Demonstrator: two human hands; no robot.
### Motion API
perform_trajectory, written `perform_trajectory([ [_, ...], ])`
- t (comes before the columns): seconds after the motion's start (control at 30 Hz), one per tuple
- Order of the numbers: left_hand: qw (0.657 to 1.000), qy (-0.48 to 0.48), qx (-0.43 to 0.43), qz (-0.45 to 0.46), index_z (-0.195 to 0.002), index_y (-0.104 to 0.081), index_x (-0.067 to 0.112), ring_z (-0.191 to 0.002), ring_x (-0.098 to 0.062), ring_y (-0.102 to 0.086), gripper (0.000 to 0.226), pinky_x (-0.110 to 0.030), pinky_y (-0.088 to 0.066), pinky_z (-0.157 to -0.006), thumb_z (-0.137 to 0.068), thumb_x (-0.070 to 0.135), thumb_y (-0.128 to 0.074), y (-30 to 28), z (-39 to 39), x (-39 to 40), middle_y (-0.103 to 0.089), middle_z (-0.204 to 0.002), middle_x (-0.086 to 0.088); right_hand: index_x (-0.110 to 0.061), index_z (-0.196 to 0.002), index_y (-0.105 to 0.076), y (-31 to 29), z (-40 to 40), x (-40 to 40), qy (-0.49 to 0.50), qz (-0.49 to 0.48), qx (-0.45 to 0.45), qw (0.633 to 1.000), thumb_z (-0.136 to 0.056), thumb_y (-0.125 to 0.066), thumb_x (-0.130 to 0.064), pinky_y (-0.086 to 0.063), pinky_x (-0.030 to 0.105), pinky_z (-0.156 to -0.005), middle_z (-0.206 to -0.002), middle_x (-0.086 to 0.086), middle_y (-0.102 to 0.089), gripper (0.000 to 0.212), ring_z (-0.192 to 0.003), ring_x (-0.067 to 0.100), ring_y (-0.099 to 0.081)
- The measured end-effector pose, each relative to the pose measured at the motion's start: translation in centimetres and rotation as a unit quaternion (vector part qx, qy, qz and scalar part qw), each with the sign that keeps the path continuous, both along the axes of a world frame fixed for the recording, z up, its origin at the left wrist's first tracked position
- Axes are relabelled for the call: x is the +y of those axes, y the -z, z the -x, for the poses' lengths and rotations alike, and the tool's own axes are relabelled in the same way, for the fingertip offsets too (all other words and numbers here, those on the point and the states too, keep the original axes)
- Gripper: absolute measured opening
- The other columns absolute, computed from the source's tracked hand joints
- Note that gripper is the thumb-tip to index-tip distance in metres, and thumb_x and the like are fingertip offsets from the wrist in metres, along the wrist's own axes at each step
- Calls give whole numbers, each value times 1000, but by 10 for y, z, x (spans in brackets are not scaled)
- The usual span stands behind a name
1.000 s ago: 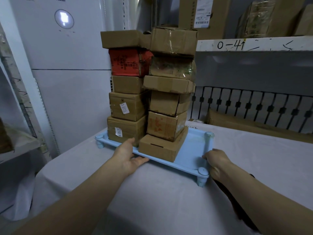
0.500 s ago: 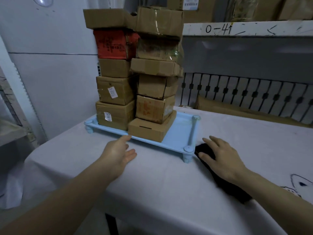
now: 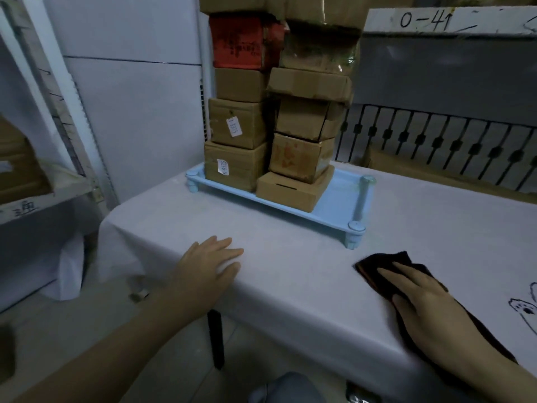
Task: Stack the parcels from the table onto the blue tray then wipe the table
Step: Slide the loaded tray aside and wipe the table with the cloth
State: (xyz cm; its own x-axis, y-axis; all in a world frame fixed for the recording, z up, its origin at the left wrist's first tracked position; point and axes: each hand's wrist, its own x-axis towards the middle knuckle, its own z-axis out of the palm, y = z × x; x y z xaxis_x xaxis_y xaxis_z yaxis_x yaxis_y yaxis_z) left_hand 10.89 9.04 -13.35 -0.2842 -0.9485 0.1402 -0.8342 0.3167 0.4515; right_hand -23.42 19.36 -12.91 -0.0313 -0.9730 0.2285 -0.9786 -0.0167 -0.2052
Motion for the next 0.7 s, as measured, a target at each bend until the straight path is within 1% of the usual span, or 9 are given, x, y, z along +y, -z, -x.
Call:
perform_trajectory([
  [0.07,999,-1,-6,32,-140,-51,35,-148,-14,-25,68,-35,-9,-122,-85,57,-16,9,-2,0,-38,-155,10,-26,-131,-65,-1,-21,1,-72,5,-15,997,-90,-60,-9,-27,16,-111,-143,0,-56,45,-128,21,-54],
  [0.13,999,-3,-3,54,-140,-50,37,-148,-14,-25,78,-34,-8,-122,-80,62,-6,14,-2,-1,-39,-154,11,-33,-134,-61,-11,-45,-7,-134,-20,-19,991,-95,-52,-12,-13,3,-111,-148,-12,-46,46,-134,9,-44],
  [0.17,998,-2,-4,59,-140,-49,38,-148,-13,-25,80,-34,-8,-122,-79,62,-3,18,-5,-2,-38,-154,12,-36,-139,-54,-14,-60,-20,-161,-39,-19,986,-99,-46,-11,-7,1,-110,-152,-17,-36,47,-139,4,-35],
  [0.23,998,18,-2,66,-141,-47,39,-148,-11,-23,78,-34,-6,-124,-81,63,-4,20,-6,-1,-35,-155,15,-34,-147,-42,-15,-81,-49,-179,-53,-11,982,-102,-41,-8,-2,7,-113,-158,-14,-26,53,-146,6,-23],
  [0.33,997,16,37,69,-136,-56,32,-145,-11,-30,71,-32,-8,-123,-85,62,-16,24,-22,-5,-44,-150,10,-28,-152,-36,-11,-121,-106,-162,-55,4,985,-97,-41,-3,-7,25,-120,-163,1,-23,61,-150,21,-20],
  [0.4,993,-25,40,107,-129,-63,28,-141,-18,-40,62,-38,-15,-121,-89,57,-25,31,-43,-11,-53,-144,3,-24,-153,-36,-11,-150,-139,-156,-66,6,986,-96,-43,-5,-10,34,-123,-163,8,-23,61,-149,27,-21],
  [0.47,989,-57,40,127,-125,-66,28,-137,-22,-45,51,-46,-25,-118,-94,50,-31,39,-68,-17,-58,-140,1,-20,-153,-35,-13,-183,-168,-166,-74,1,983,-94,-44,-5,-12,40,-123,-163,11,-23,62,-149,31,-21],
  [0.57,985,-47,52,159,-123,-66,29,-133,-20,-49,40,-47,-31,-114,-96,42,-40,48,-85,-21,-60,-137,2,-19,-153,-33,-16,-233,-204,-208,-82,0,975,-91,-47,-3,-14,42,-123,-162,12,-24,66,-148,32,-22],
  [0.7,978,-40,83,189,-124,-67,29,-134,-17,-47,38,-44,-29,-116,-96,40,-44,55,-82,-25,-60,-137,4,-13,-150,-38,-16,-293,-242,-263,-87,-16,961,-86,-53,-1,-24,39,-119,-155,13,-35,67,-142,31,-33],
])
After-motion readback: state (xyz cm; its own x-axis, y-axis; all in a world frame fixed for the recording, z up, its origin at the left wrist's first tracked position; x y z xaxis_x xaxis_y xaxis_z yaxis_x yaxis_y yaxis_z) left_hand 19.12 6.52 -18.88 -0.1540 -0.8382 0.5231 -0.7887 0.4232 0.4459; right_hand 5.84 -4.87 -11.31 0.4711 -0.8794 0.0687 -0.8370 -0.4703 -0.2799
